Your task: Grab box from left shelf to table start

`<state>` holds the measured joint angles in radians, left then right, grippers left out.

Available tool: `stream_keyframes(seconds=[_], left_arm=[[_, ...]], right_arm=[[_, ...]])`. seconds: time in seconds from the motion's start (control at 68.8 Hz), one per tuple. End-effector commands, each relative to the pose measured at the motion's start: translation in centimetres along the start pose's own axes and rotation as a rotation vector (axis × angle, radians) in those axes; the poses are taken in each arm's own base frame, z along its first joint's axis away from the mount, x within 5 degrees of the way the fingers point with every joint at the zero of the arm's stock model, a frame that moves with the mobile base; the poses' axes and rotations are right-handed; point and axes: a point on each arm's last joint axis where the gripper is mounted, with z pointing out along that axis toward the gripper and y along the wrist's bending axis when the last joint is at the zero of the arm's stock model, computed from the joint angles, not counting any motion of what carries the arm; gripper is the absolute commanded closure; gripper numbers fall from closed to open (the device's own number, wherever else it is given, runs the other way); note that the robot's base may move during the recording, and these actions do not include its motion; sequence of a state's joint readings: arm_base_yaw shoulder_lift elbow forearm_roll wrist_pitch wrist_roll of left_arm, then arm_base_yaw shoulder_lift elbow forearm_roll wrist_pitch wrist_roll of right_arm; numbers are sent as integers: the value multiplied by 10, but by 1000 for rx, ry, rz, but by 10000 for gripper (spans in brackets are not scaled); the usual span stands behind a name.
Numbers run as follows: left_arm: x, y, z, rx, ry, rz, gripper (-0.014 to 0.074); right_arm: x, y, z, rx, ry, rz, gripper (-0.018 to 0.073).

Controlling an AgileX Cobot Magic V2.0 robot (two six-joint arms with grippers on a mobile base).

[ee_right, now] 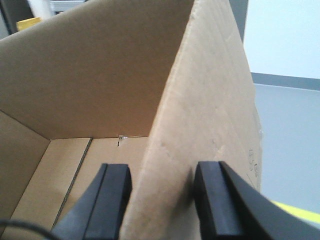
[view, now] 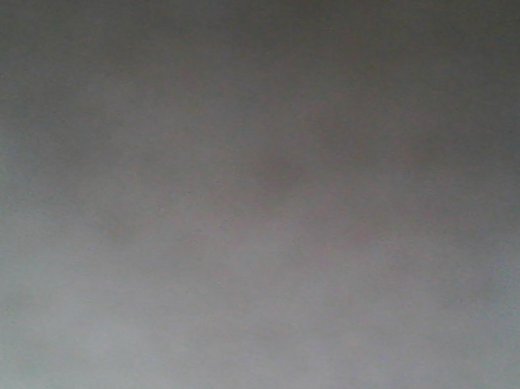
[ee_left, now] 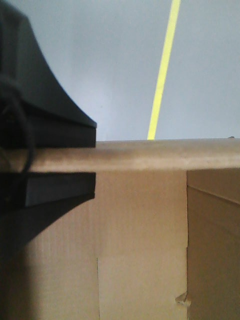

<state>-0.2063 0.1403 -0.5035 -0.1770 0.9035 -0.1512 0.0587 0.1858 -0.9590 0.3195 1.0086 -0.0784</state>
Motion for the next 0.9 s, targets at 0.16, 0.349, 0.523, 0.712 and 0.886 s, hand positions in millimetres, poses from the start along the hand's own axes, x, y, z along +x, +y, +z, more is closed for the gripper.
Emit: stream_keyframes(seconds=[0.16,0.349,0.523,0.712,0.886], left_arm=[[12,8,1,-77,148,51,689],[12,8,1,-77,148,51,689],[12,8,1,-77,148,51,689],[12,8,1,-77,148,51,689],[12,8,1,-77,148,51,689]], right_arm=[[-5,-2,-5,37,-19,-36,502],[-4,-2,-5,36,-15,-36,502],[-4,-2,-5,36,-15,-36,502],[-4,-2,-5,36,-15,-36,502],[-4,-2,-5,36,-15,-36,502]])
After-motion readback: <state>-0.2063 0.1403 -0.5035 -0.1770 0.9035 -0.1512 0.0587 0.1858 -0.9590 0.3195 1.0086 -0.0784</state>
